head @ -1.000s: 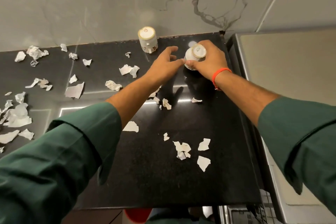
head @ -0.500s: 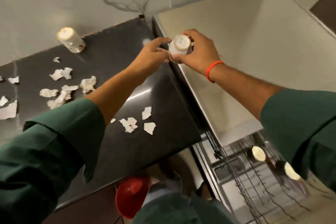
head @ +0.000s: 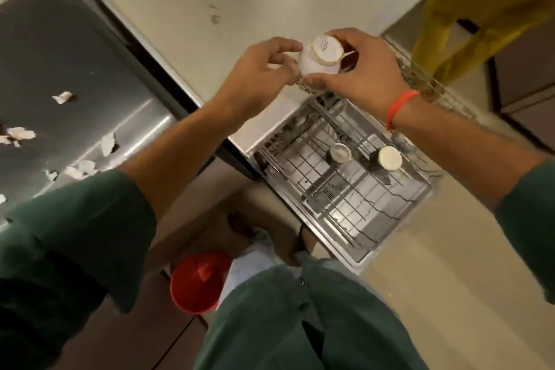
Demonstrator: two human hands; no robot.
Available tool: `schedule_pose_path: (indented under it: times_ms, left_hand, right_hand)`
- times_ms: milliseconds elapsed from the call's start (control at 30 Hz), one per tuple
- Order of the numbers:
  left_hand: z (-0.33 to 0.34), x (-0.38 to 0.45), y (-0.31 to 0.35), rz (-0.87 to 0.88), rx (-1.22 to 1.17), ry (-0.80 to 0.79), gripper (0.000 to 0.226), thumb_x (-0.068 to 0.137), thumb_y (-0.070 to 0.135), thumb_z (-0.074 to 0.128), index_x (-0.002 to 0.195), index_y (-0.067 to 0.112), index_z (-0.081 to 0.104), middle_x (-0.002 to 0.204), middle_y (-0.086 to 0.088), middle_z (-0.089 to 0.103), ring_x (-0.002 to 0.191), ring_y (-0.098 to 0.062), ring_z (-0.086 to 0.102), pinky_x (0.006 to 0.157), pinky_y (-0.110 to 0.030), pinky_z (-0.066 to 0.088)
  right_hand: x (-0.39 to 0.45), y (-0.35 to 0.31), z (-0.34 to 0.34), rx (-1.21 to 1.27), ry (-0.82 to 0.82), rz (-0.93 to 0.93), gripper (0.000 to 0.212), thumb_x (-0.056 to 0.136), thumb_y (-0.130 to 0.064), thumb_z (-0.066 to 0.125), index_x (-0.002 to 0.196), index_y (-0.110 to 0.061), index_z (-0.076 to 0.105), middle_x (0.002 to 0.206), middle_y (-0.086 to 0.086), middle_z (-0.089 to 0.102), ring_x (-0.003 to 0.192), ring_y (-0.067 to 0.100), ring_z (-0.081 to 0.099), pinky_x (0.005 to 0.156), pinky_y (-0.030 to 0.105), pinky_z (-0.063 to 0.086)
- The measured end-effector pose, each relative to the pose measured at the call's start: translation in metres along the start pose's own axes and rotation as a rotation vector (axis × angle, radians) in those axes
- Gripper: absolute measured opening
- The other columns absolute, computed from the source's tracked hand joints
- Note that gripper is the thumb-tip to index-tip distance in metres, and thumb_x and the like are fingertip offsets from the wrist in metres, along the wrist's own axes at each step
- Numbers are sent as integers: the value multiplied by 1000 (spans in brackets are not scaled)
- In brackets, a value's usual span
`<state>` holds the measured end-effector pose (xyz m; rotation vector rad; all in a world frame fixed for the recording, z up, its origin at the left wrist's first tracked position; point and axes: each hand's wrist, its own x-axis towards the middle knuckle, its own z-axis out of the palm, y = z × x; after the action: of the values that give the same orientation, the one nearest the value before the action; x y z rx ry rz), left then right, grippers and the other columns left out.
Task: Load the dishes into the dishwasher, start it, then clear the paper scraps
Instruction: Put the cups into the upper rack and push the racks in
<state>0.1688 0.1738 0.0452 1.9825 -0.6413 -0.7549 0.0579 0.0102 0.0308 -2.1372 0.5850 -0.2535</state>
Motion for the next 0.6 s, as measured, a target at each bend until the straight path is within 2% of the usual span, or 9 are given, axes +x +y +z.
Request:
schedule_pose_path:
  times_ms: [67, 100, 200, 300, 400, 467, 600]
  left_hand:
    - [34, -9, 0, 7, -19, -73, 37, 95, 15, 63, 131, 25, 62, 105, 10, 66, 85, 1, 67, 74, -23, 53]
    - [47, -15, -2, 14, -22, -114, 39, 96, 15, 63, 134, 24, 60, 111, 8, 65, 89, 0, 67, 77, -24, 55]
    - [91, -27, -19, -21, -5, -249, 43, 95, 26, 64, 137, 30, 56, 117, 14, 67, 110, -8, 65, 102, -41, 52]
    - [123, -34, -39, -161, 23, -348, 53, 86, 44, 67, 138, 38, 53, 129, 15, 64, 123, -9, 58, 110, -49, 44]
    - [150, -34, -60, -320, 27, -446, 50, 95, 23, 66, 142, 24, 52, 128, 3, 63, 124, -15, 56, 110, -37, 41]
    - [163, -34, -72, -404, 43, -518, 50, 97, 16, 64, 144, 16, 50, 117, 1, 62, 122, -17, 57, 103, -29, 41]
    - [183, -29, -99, -492, 154, -591, 41, 99, 15, 59, 139, 13, 55, 110, 0, 61, 111, -17, 58, 102, -33, 44]
  right_hand:
    - [-25, 27, -14, 3, -1, 56, 74, 60, -55, 87, 124, -25, 63, 113, -14, 67, 102, -1, 62, 90, 22, 52]
    - [-36, 38, -18, 3, -4, 80, 74, 61, -55, 87, 124, -27, 63, 114, -14, 67, 103, -1, 61, 92, 23, 52]
    - [-70, 73, -24, 12, -9, 182, 71, 62, -47, 90, 124, -27, 62, 114, -15, 64, 105, 3, 59, 90, 18, 48]
    - [-98, 107, -11, -13, -52, 287, 72, 63, -38, 91, 126, -23, 61, 114, -11, 63, 104, 8, 59, 93, 27, 50]
    - [-116, 140, 12, -45, -100, 380, 68, 63, -33, 92, 122, -21, 61, 112, -5, 64, 103, 16, 60, 92, 39, 52]
    - [-125, 161, 30, -74, -130, 444, 66, 63, -28, 91, 121, -18, 60, 110, -2, 64, 101, 19, 60, 89, 37, 52]
    - [-141, 204, 68, -149, -209, 572, 66, 63, -24, 89, 121, -17, 57, 115, 6, 66, 103, 27, 62, 84, 36, 52]
